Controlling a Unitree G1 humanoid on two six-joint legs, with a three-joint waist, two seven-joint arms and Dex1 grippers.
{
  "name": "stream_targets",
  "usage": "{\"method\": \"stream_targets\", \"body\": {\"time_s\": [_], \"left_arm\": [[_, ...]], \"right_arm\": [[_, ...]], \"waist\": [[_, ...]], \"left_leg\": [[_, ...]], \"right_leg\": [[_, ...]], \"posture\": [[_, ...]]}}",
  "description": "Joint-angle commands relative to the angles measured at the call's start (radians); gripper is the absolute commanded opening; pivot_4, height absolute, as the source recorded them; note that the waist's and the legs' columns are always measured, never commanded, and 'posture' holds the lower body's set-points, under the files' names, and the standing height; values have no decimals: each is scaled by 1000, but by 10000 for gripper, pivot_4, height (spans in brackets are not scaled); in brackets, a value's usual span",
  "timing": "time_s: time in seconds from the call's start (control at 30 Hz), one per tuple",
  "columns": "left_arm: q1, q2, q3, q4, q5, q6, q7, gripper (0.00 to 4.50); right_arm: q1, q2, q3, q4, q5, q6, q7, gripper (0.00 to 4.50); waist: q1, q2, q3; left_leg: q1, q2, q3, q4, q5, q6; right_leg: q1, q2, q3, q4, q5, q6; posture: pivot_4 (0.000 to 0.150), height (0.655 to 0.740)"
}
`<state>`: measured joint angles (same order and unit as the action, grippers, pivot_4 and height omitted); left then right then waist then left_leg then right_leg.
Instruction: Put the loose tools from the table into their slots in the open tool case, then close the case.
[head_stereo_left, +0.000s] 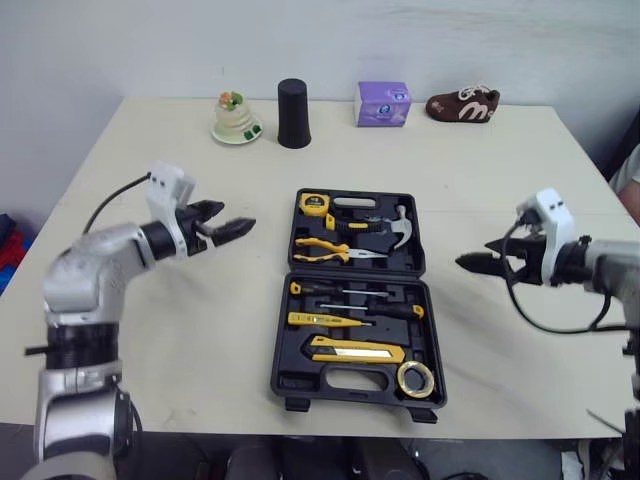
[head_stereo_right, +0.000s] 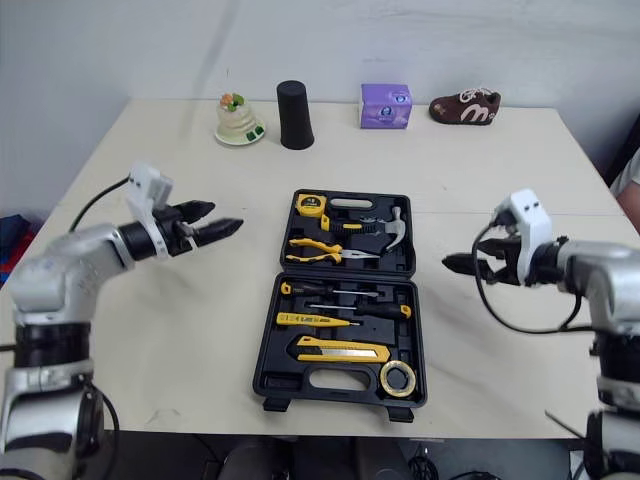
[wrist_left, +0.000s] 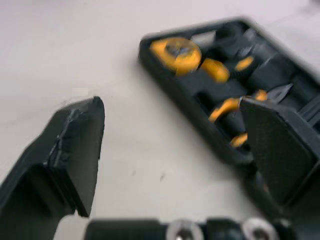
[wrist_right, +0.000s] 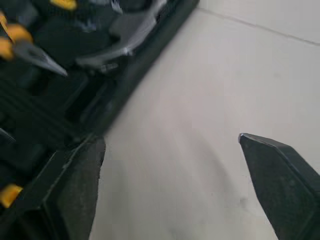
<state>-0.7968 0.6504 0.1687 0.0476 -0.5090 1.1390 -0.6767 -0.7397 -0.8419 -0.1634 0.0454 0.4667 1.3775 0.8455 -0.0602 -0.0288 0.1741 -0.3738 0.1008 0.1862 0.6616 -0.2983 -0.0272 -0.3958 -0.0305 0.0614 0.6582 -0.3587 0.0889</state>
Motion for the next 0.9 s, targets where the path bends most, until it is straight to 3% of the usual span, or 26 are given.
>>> {"method": "stream_targets", "body": {"time_s": [0.03,0.13,0.33,0.9], "left_arm": [[-74,-27,-98,-15,-11,172,41,44461],[-124,-76,-175,-1,22,190,75,44461],[-156,-141,-242,95,105,135,146,44461],[-171,-167,-267,201,178,101,163,44461]], "right_arm": [[-99,76,-11,14,-6,200,-122,45000],[-159,154,-14,60,-52,231,-229,45000],[-174,209,16,65,-25,237,-301,45000],[-167,296,10,100,-44,237,-428,45000]], "waist": [[1,0,0],[1,0,0],[1,1,0],[-27,1,0]], "left_leg": [[0,0,0,-1,0,0],[-3,0,1,-2,0,-1],[-31,1,4,4,3,-3],[-29,1,12,4,10,-5]], "right_leg": [[0,0,0,0,0,0],[-4,1,1,-1,-1,-1],[-37,2,1,8,-1,-1],[-43,3,7,24,0,0]], "posture": [[1500,7400],[1500,7400],[1500,7400],[1500,7400]]}}
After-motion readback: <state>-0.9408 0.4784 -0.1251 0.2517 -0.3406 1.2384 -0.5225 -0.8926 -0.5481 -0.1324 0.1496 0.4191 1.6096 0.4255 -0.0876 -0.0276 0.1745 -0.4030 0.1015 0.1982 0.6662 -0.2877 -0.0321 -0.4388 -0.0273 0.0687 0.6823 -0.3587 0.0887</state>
